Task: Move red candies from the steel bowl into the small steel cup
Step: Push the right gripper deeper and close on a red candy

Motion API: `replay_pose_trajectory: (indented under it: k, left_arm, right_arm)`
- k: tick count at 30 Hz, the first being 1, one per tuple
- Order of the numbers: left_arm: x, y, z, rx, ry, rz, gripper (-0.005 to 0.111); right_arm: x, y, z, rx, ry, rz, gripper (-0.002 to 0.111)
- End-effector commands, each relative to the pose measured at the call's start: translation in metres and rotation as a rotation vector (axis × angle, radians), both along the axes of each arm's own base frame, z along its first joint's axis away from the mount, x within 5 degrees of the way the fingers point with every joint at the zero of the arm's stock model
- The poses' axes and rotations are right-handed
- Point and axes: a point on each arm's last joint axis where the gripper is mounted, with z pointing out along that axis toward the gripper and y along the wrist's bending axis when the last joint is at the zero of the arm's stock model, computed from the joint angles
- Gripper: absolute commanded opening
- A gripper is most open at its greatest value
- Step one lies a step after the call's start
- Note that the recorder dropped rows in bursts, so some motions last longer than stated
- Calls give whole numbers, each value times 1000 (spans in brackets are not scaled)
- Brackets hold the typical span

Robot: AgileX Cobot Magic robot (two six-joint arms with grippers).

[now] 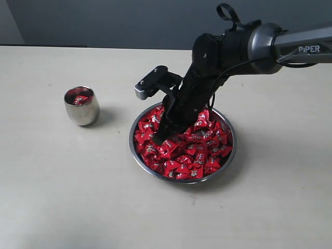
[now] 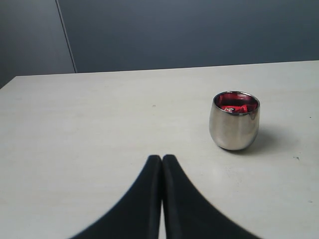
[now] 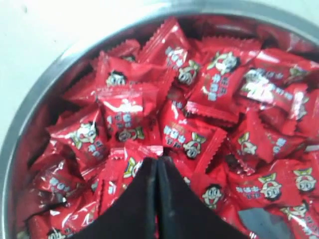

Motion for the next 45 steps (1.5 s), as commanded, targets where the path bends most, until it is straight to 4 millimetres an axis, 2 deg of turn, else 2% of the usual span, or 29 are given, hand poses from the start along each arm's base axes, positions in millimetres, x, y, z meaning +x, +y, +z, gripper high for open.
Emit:
replay_pose_trajectory:
  k: [1, 5, 7, 12, 14, 36, 45]
  left_arm:
    - [0, 0, -1, -4, -3, 1, 0]
    - [0, 0, -1, -4, -3, 1, 0]
    - [0, 0, -1, -4, -3, 1, 0]
    - [0, 0, -1, -4, -3, 1, 0]
    - [0, 0, -1, -4, -3, 1, 0]
    - [0, 0, -1, -4, -3, 1, 0]
    - [0, 0, -1, -4, -3, 1, 0]
  right_arm:
    - [1, 4, 9, 14, 4, 4, -1]
    - [-4, 2, 9, -20, 64, 26, 1]
    - [-9, 1, 9, -46, 96, 46, 9]
    - [-8, 3, 9, -34, 94, -5, 42]
    - [-8, 3, 9, -33, 98, -15, 47]
    - [-6, 11, 9, -15, 1, 2, 46]
    - [-3, 13, -18, -53, 37, -4, 46]
